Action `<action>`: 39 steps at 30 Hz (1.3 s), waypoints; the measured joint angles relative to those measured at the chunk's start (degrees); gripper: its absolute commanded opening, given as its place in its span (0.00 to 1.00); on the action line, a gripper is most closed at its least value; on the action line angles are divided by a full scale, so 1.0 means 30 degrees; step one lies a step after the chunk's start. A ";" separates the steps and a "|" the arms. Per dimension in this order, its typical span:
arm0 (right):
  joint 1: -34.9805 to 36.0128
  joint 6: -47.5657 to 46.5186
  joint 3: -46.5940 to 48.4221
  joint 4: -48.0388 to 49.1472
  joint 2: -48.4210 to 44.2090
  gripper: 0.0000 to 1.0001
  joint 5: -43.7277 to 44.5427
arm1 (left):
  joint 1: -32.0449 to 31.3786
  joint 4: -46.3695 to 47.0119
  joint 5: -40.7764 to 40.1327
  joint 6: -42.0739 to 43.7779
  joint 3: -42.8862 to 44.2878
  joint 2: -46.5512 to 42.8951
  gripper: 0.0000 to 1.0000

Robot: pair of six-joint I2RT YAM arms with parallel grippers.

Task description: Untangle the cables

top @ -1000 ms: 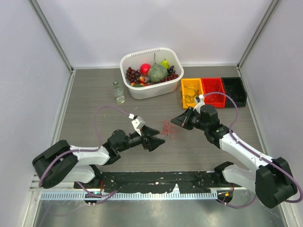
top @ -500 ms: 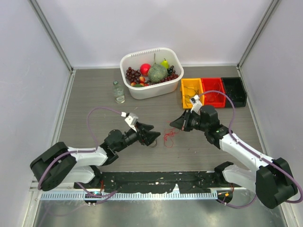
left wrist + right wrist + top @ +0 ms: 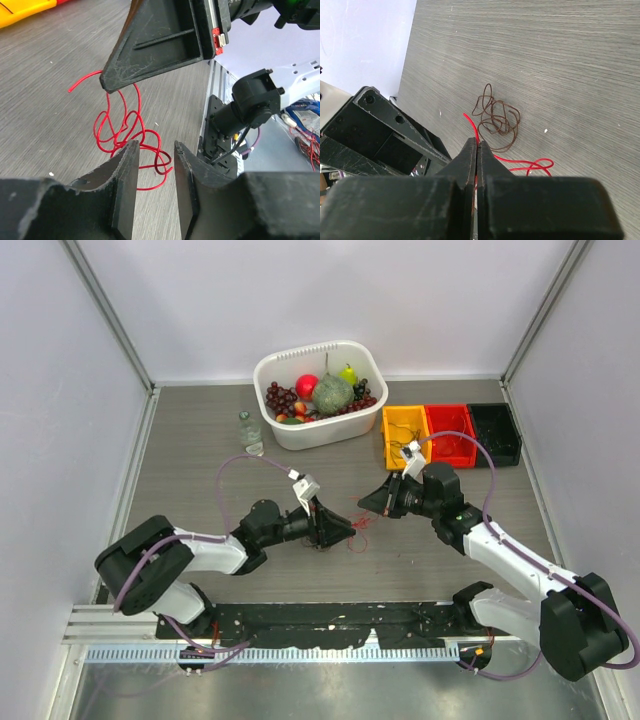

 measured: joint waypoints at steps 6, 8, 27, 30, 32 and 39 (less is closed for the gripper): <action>0.0000 0.0000 0.0000 0.0000 0.0000 0.01 0.0007 | 0.0000 0.0007 0.0976 -0.0146 0.0568 0.0619 0.22; 0.0000 0.0000 0.0000 0.0000 0.0000 0.01 0.0007 | 0.0000 0.0015 0.1202 -0.0197 0.0714 0.0845 0.14; -0.0102 -0.1770 0.4058 -0.8561 -0.2302 0.01 1.3974 | -0.0007 -0.3883 -0.5013 0.0364 -0.1027 -0.6054 0.00; -0.0175 -0.2157 0.5442 -0.9945 -0.2594 0.01 1.7624 | -0.0007 -0.7774 -0.8167 -0.0204 -0.1049 -1.1001 0.00; -0.0255 -0.2244 0.5938 -1.0644 -0.2783 0.01 1.9533 | -0.0007 -1.0754 -1.0586 -0.0780 -0.1064 -1.4651 0.00; -0.1341 -0.2157 0.6266 -1.2932 -0.2914 0.01 2.3970 | 0.0000 -2.1842 -1.6742 -0.1472 -0.0124 -2.5274 0.00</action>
